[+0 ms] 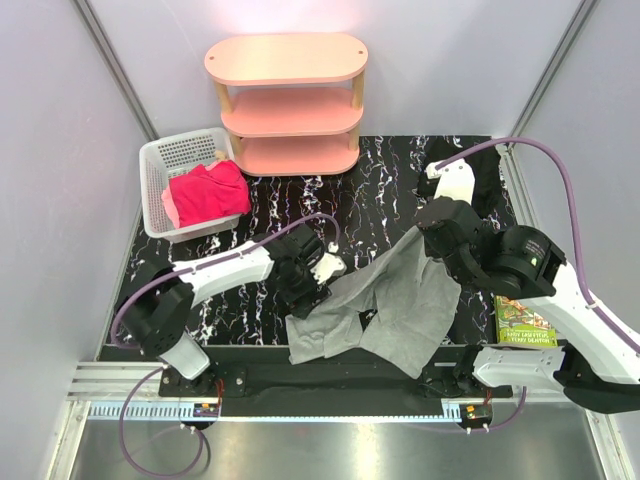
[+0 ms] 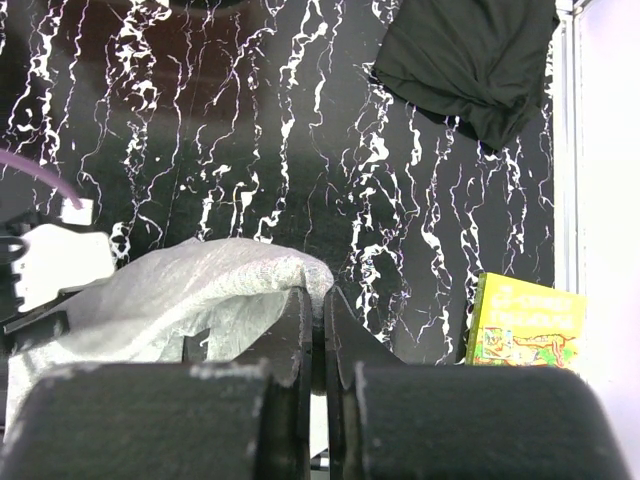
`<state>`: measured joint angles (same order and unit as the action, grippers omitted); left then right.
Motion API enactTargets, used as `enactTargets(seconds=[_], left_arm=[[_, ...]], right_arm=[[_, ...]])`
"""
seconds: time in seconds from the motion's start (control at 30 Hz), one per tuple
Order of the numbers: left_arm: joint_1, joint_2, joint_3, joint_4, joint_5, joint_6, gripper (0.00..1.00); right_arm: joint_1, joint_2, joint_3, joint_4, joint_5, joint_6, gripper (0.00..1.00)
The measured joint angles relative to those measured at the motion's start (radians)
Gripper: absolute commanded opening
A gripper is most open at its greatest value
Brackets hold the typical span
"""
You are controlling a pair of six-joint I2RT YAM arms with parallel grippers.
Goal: Fold and stack the t-shirts
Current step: Flatten the tshirt out
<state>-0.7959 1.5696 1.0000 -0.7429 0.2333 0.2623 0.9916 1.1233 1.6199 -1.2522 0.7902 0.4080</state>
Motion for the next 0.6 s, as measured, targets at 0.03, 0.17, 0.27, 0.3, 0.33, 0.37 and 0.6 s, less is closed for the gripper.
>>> enactTargets(seconds=[0.03, 0.17, 0.27, 0.3, 0.33, 0.37, 0.6], left_arm=[[0.0, 0.018, 0.0, 0.006, 0.001, 0.005, 0.43], [0.0, 0.067, 0.0, 0.009, 0.003, 0.003, 0.0], [0.009, 0.078, 0.016, -0.012, 0.005, 0.016, 0.0], [0.019, 0.077, 0.034, -0.031, 0.006, 0.02, 0.0], [0.037, 0.073, 0.054, -0.045, 0.007, 0.024, 0.0], [0.057, 0.068, 0.075, -0.06, 0.008, 0.029, 0.0], [0.302, -0.091, 0.438, -0.227, 0.009, 0.072, 0.0]], right_arm=[[-0.001, 0.0, -0.001, 0.002, -0.004, -0.001, 0.0], [-0.007, -0.006, -0.005, 0.007, -0.017, -0.005, 0.0], [-0.008, -0.012, -0.007, 0.007, -0.019, -0.007, 0.0], [-0.009, -0.013, -0.007, 0.007, -0.018, -0.009, 0.0], [-0.011, -0.015, -0.007, 0.007, -0.018, -0.012, 0.0], [-0.011, -0.017, -0.007, 0.008, -0.017, -0.014, 0.0], [-0.013, -0.024, 0.017, 0.01, -0.016, -0.036, 0.0]])
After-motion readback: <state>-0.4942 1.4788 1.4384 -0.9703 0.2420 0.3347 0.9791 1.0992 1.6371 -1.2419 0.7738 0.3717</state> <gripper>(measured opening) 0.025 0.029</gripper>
